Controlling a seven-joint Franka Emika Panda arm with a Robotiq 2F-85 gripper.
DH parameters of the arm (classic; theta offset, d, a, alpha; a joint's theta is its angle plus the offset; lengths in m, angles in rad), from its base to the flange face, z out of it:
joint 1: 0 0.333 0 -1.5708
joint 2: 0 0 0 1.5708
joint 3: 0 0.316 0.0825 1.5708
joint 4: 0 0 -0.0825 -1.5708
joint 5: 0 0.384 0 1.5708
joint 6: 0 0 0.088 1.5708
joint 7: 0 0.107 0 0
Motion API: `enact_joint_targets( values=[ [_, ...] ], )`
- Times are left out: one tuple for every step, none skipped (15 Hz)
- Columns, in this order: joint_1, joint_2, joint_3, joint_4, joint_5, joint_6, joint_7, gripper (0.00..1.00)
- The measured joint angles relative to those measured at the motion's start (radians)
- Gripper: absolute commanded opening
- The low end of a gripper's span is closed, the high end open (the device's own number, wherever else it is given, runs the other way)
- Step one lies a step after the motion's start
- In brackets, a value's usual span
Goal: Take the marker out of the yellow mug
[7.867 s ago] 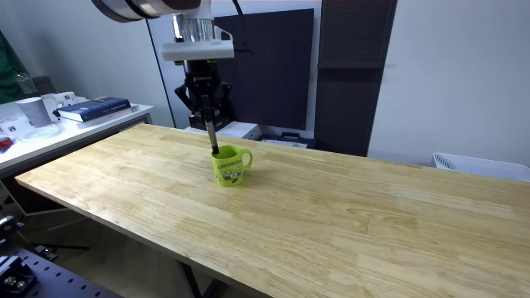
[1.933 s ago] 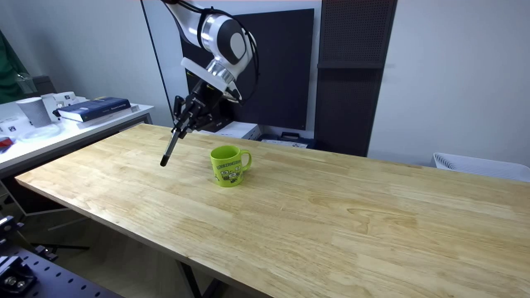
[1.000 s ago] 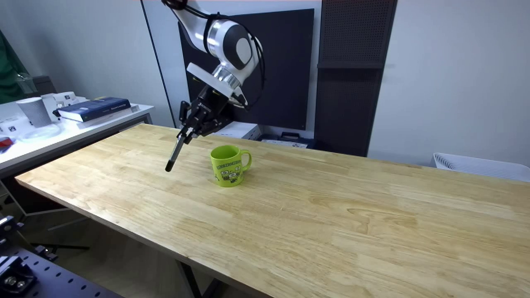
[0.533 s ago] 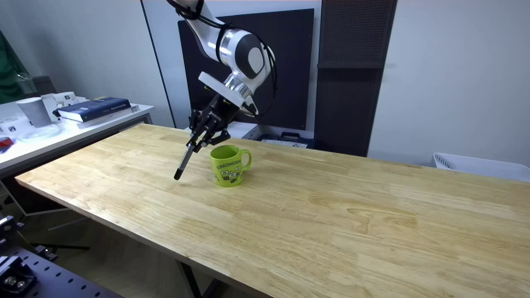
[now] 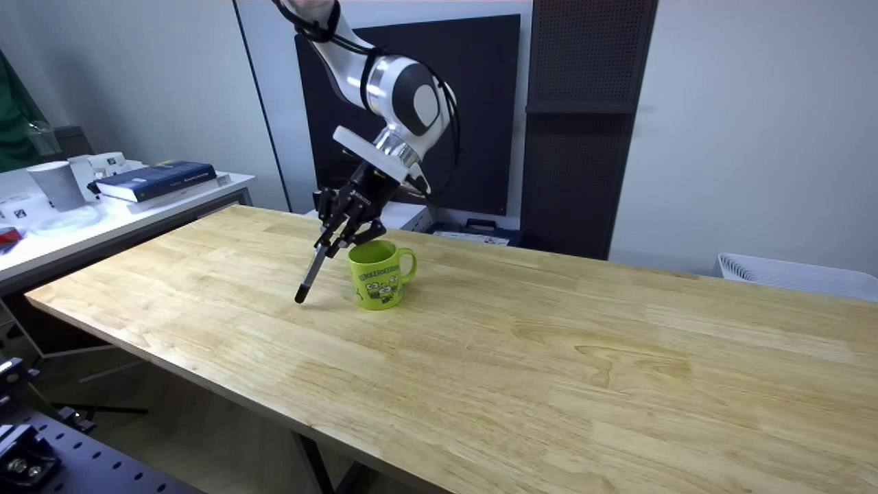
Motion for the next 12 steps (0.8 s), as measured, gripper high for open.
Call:
enact_joint_targets(
  values=[
    [0.001,0.003,0.000,0.005,-0.001,0.000,0.000,0.06],
    [0.002,0.006,0.000,0.010,-0.001,0.000,0.000,0.06],
    [0.003,0.009,0.000,0.015,-0.003,0.000,0.000,0.06],
    [0.005,0.011,0.000,0.019,-0.005,0.000,0.001,0.06],
    [0.006,0.012,0.000,0.023,-0.009,-0.001,0.001,0.06],
    [0.008,0.013,0.001,0.026,-0.013,-0.003,0.001,0.47],
    [0.010,0.015,0.001,0.031,-0.017,-0.007,0.001,0.48],
    [0.012,0.018,0.002,0.037,-0.019,-0.012,0.001,0.55],
    [0.014,0.021,0.003,0.043,-0.021,-0.019,0.001,0.61],
    [0.018,0.025,0.003,0.051,-0.024,-0.026,0.001,0.67],
    [0.022,0.027,0.004,0.057,-0.029,-0.031,0.001,0.75],
    [0.027,0.029,0.006,0.062,-0.036,-0.033,0.000,0.81]
  ],
)
